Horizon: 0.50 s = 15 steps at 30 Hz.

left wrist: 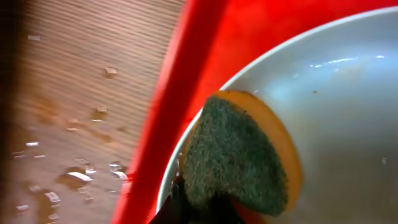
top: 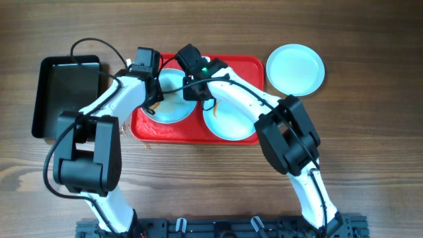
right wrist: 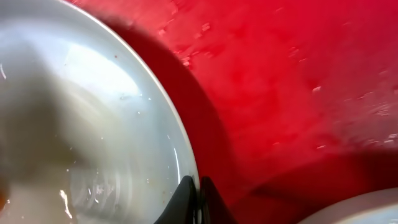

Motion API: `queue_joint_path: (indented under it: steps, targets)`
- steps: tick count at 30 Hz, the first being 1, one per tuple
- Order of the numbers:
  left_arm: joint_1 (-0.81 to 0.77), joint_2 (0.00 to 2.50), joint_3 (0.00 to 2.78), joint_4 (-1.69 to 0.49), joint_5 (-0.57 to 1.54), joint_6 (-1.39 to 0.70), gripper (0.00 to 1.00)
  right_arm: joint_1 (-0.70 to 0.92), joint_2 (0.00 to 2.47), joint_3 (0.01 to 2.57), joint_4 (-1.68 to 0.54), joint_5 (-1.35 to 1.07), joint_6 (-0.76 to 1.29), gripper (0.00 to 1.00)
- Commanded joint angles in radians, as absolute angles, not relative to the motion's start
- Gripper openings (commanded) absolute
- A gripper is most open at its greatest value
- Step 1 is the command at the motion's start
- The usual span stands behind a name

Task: Clean dirty plates on tray and stack at the side
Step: 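Scrub the held plate with the sponge in the left gripper, then lift the scrubbed plate by its rim with the right gripper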

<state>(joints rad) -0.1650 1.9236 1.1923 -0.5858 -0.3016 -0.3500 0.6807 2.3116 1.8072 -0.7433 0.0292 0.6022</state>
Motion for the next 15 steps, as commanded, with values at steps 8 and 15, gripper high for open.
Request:
queue_joint_path:
  steps: [8, 15]
  targets:
    - [-0.139, 1.676, 1.173, -0.610, -0.470, -0.408, 0.04, 0.659, 2.307, 1.847, -0.753, 0.158, 0.523, 0.04]
    - [-0.139, 1.655, 1.168, -0.627, -0.172, -0.408, 0.04, 0.659, 2.236, 1.895, -0.753, 0.346, 0.437, 0.04]
